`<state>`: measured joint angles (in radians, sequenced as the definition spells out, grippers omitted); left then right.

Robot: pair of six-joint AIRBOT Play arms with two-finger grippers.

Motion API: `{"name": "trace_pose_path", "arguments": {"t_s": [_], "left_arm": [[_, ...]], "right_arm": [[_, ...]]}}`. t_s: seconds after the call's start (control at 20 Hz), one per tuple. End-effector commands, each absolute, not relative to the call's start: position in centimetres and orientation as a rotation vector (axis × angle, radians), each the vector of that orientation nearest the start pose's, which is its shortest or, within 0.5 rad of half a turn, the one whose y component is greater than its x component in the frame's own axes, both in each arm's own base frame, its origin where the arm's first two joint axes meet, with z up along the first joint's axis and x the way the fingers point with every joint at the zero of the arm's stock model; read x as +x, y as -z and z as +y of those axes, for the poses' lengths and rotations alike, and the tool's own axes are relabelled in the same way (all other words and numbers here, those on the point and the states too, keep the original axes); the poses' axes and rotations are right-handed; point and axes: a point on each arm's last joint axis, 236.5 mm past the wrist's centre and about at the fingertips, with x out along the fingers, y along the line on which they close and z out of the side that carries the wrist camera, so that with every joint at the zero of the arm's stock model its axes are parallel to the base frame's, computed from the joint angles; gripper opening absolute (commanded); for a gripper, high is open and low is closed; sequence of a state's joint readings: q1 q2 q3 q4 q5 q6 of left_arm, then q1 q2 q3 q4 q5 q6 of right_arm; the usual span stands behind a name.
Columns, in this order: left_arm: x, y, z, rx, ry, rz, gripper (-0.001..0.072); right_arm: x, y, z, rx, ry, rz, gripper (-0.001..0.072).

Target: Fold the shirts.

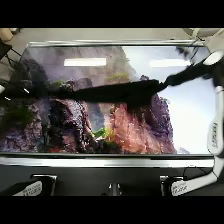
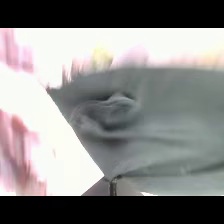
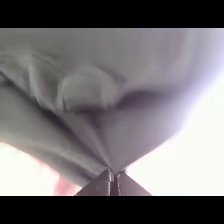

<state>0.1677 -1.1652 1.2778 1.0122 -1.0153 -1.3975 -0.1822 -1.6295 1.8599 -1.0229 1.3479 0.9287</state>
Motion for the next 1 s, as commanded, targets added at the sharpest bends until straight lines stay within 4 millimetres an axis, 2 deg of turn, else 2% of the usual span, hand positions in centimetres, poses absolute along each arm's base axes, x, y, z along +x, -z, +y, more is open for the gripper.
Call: {"name": "trace_pose_path", "arguments": {"t_s": [0.0, 0.05, 0.1, 0.15, 0.2, 0.25, 0.3, 0.4, 0.55, 0.65, 0.7, 0.8, 0.9, 0.95], "left_arm": [[39.0, -40.8, -2.7, -0.227, 0.221, 0.156, 0.0021], [34.9, -48.3, -2.6, -0.178, 0.203, -0.048, 0.0021], [30.8, -53.4, -2.5, -0.138, 0.182, -0.197, 0.0021], [27.1, -56.7, -2.4, -0.107, 0.160, -0.296, 0.0021], [24.0, -58.4, -2.5, -0.109, 0.146, -0.352, 0.0021], [22.2, -58.8, -2.9, -0.130, 0.153, -0.368, 0.0021], [21.0, -58.6, -3.4, -0.143, 0.165, -0.356, 0.0021], [20.0, -58.0, -3.8, -0.135, 0.173, -0.332, 0.0021], [20.1, -57.9, -3.7, -0.130, 0.166, -0.327, 0.0021], [20.4, -57.3, -3.6, -0.124, 0.161, -0.300, 0.0020], [21.1, -56.3, -3.4, -0.113, 0.150, -0.257, 0.0021], [23.5, -52.7, -2.6, -0.088, 0.115, -0.105, 0.0021], [27.5, -46.6, -2.2, -0.100, 0.123, 0.131, 0.0021], [29.8, -42.6, -2.0, -0.106, 0.129, 0.271, 0.0021]], "right_arm": [[46.7, -37.1, 2.6, -0.321, -0.375, 0.281, 0.0014], [42.9, -44.2, 2.4, -0.391, -0.290, 0.098, 0.0014], [38.1, -50.2, 2.2, -0.458, -0.203, -0.067, 0.0015], [33.5, -53.9, 1.9, -0.510, -0.130, -0.162, 0.0014], [29.2, -56.0, 1.8, -0.556, -0.070, -0.215, 0.0014], [26.1, -57.0, 1.6, -0.570, -0.028, -0.234, 0.0015], [23.7, -57.2, 1.3, -0.573, 0.006, -0.232, 0.0015], [21.0, -57.1, 0.5, -0.573, 0.055, -0.212, 0.0015], [20.0, -57.1, 0.3, -0.582, 0.073, -0.209, 0.0015], [20.8, -56.3, 0.3, -0.578, 0.061, -0.174, 0.0015], [21.7, -55.1, 0.2, -0.569, 0.044, -0.125, 0.0015], [24.6, -51.4, -0.2, -0.532, -0.007, 0.027, 0.0016], [28.5, -45.8, -0.6, -0.472, -0.081, 0.245, 0.0016], [30.7, -42.2, -0.9, -0.458, -0.123, 0.379, 0.0016]]}}
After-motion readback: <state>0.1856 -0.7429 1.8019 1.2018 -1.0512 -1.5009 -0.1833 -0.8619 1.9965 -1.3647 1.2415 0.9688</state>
